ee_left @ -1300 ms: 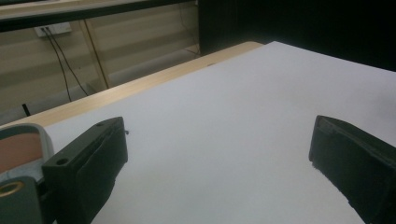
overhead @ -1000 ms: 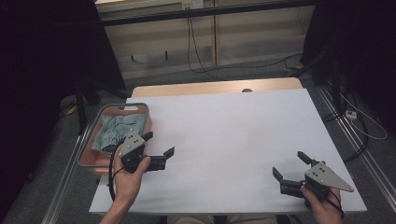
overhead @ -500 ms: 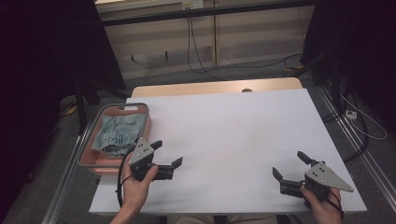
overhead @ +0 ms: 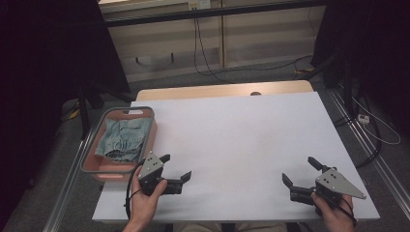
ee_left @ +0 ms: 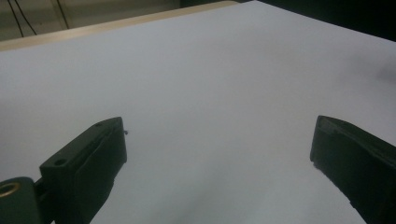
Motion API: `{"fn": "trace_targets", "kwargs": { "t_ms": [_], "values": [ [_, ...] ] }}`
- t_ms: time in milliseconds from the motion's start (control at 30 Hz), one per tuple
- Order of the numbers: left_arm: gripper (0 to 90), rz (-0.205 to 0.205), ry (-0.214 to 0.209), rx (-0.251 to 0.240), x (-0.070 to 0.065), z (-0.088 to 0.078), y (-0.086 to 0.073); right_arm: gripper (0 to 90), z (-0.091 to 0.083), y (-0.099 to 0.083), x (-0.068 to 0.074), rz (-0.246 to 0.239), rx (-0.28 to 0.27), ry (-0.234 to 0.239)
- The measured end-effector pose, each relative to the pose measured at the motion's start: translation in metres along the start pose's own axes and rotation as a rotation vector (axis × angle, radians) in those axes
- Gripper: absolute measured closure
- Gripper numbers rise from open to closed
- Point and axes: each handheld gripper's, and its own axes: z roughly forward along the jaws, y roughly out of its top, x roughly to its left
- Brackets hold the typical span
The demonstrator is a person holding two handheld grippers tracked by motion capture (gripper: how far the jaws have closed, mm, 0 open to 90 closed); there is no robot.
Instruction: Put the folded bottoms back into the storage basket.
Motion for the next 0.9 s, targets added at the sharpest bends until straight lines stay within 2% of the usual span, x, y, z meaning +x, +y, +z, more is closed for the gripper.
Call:
{"fn": "trace_targets", "kwargs": {
  "t_ms": [100,167,433,500,600,733,900],
  "values": [
    [3.7,0.013,0.007,0.012,0.0,0.001,-0.003,1.5,0.0,0.0,0.0,0.002,0.001,0.002],
    [3.8,0.006,0.021,0.021,0.0,0.003,-0.005,1.5,0.0,0.0,0.0,0.0,0.0,0.0],
    [3.9,-0.021,0.005,0.026,-0.001,0.007,-0.018,1.5,-0.002,0.0,0.0,0.002,0.003,-0.002],
    [3.8,-0.015,0.004,0.034,-0.003,0.006,-0.021,1.5,-0.002,0.0,0.0,0.0,0.003,-0.002],
    [3.8,-0.042,-0.002,0.032,-0.001,0.006,-0.025,1.5,-0.003,-0.001,0.0,0.002,0.004,-0.003],
    [3.8,-0.025,0.019,0.036,-0.002,0.007,-0.026,1.5,-0.003,-0.001,0.001,0.003,0.004,-0.001],
    [3.9,-0.016,0.013,0.042,-0.001,0.008,-0.026,1.4,-0.003,-0.001,0.001,0.003,0.007,0.002]
  ]
}}
